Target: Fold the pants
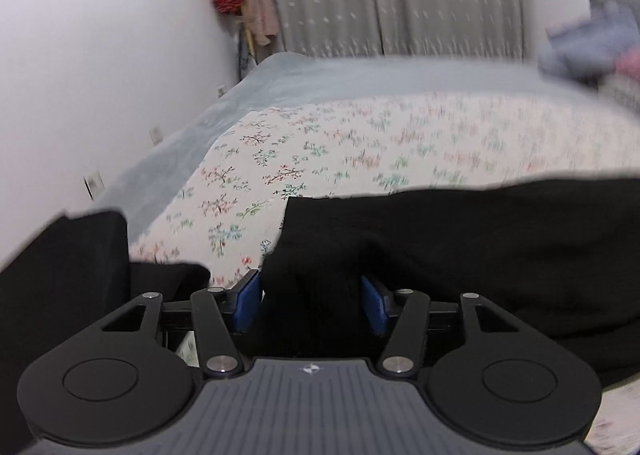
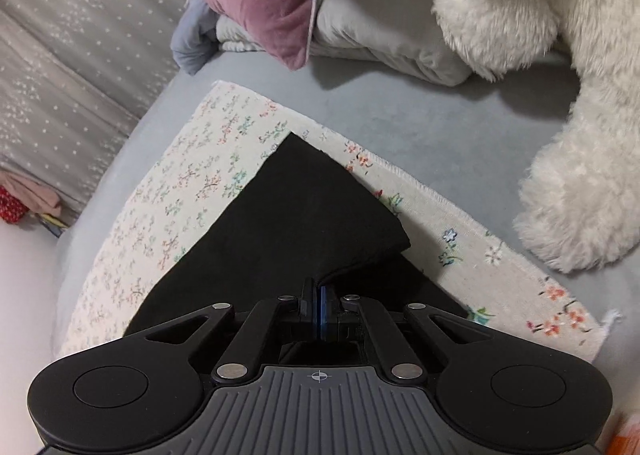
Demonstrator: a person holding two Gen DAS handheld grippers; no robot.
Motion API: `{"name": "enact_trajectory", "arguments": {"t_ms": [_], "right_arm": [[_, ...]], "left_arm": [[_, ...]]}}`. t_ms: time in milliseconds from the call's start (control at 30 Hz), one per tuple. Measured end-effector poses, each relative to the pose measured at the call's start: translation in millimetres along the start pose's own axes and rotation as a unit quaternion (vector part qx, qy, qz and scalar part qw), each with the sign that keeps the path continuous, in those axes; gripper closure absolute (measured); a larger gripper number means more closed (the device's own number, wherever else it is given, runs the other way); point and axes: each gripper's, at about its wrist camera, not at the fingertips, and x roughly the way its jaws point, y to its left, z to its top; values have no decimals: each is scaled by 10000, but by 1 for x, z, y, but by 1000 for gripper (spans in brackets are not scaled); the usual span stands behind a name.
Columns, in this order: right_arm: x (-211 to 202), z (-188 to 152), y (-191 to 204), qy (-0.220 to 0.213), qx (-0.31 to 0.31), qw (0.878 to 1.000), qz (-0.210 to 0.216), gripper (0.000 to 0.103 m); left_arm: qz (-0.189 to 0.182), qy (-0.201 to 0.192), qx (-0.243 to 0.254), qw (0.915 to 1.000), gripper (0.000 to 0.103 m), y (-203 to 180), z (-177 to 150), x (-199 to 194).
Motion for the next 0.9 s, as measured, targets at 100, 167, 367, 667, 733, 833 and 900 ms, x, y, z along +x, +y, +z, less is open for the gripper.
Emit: {"name": "enact_trajectory", "arguments": {"t_ms": [100,167,367,667,733,833,900], "right_arm": [[2,0,1,-39,-111,9999,-31,102],[0,-6,-5,-75,-158,9998,-60,102],[15,-20,-23,110,217,9997,49,101],[26,-17,-14,130,212,9997,0,101],[25,-17,-10,57,100,9999,-40,101],[30,-12,-4,119,-48,9999,-25,102],[24,-5,4,7,-113,9998,156,102]], "left_arm": [[-331,-89,-1012,9943,26,18,-8,-22],[-597,-32,-1720,9833,26,27,-14,-29],[-1241,257,-2925,9478,14,12,-16,-24],[149,1308,-3538,9260,73,-5,1,61],[132,1162,-3533,9281,76,0,13,62],[-182,676,-3575,9313,76,9,38,45],[-552,141,-3655,9291,77,17,44,24]]}}
